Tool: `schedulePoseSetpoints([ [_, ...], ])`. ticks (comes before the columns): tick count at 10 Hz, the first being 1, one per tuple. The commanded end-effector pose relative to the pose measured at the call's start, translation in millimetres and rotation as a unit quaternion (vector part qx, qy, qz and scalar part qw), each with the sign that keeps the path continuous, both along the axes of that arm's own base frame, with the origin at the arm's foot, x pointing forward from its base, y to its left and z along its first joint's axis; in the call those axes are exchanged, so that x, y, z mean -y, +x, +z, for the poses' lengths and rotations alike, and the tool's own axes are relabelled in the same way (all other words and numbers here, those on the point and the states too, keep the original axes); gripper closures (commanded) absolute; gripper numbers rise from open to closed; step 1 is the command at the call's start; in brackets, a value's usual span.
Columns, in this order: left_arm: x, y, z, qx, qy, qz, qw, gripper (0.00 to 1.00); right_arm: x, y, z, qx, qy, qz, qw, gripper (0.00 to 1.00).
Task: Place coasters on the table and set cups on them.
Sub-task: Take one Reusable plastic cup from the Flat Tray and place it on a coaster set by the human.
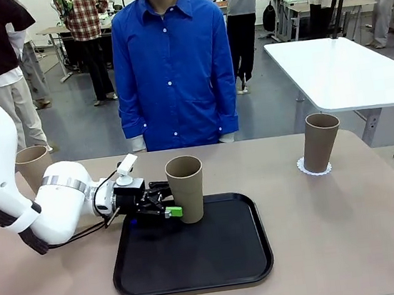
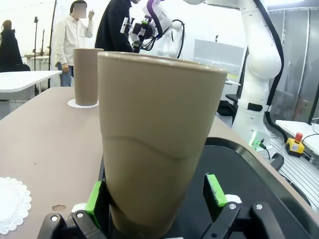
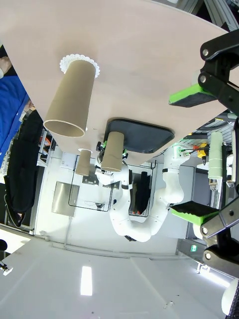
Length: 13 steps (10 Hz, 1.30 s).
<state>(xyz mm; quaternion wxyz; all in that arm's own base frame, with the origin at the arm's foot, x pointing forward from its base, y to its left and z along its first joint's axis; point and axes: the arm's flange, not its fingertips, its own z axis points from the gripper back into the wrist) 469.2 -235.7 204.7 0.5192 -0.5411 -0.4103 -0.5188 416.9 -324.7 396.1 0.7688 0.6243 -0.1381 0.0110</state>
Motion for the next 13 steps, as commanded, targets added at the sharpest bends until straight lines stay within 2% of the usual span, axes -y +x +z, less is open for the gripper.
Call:
schedulePoseSetpoints([
  [1,12.8,3.1,-5.8,0.01,-0.002,-0.005,1.0,0.0,-1.7,-1.2,-0.2,-0.002,-0.001,-0.002,1.0,0.0],
  [4,24.1,2.7,-11.9,0.037,0.001,-0.005,0.999,0.0,-1.7,-1.2,-0.2,-0.002,-0.001,-0.002,1.0,0.0],
  [9,35.2,0.7,-12.9,0.06,-0.013,-0.015,0.998,0.0,-1.7,-1.2,-0.2,-0.002,-0.001,-0.002,1.0,0.0],
  [10,35.8,0.7,-12.1,0.059,-0.012,-0.018,0.998,0.6,-1.7,-1.2,-0.2,-0.002,-0.001,-0.002,1.0,0.0],
  [11,35.5,0.4,-11.9,0.06,-0.009,-0.015,0.998,0.6,-1.7,-1.2,-0.2,-0.002,-0.001,-0.002,1.0,0.0],
  [12,35.7,0.4,-10.6,0.061,-0.006,-0.015,0.998,1.0,-1.7,-1.2,-0.2,-0.002,-0.001,-0.002,1.0,0.0],
  [13,34.1,0.3,-9.6,0.063,-0.003,-0.013,0.998,0.65,-1.7,-1.2,-0.2,-0.002,-0.001,-0.002,1.0,0.0],
])
